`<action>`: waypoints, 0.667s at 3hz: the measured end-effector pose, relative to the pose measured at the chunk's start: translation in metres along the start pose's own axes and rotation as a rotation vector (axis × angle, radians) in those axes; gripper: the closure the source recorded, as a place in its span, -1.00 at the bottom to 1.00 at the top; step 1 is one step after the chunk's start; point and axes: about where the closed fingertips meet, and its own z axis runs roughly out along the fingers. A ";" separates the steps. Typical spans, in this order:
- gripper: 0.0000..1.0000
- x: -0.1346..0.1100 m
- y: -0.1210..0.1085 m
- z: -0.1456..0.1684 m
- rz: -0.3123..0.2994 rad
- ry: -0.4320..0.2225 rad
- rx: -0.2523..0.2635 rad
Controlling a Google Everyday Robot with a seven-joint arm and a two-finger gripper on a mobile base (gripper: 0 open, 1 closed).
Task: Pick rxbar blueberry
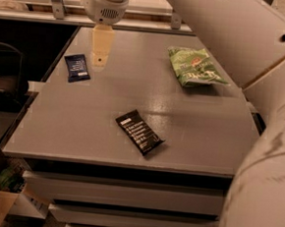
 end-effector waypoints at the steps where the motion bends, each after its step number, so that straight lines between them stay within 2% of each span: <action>1: -1.00 0.011 -0.001 0.034 0.071 0.002 -0.037; 2: -1.00 0.011 -0.001 0.034 0.071 0.002 -0.037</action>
Offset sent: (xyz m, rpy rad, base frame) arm 0.0135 0.0049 -0.0246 0.0031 0.0487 -0.0377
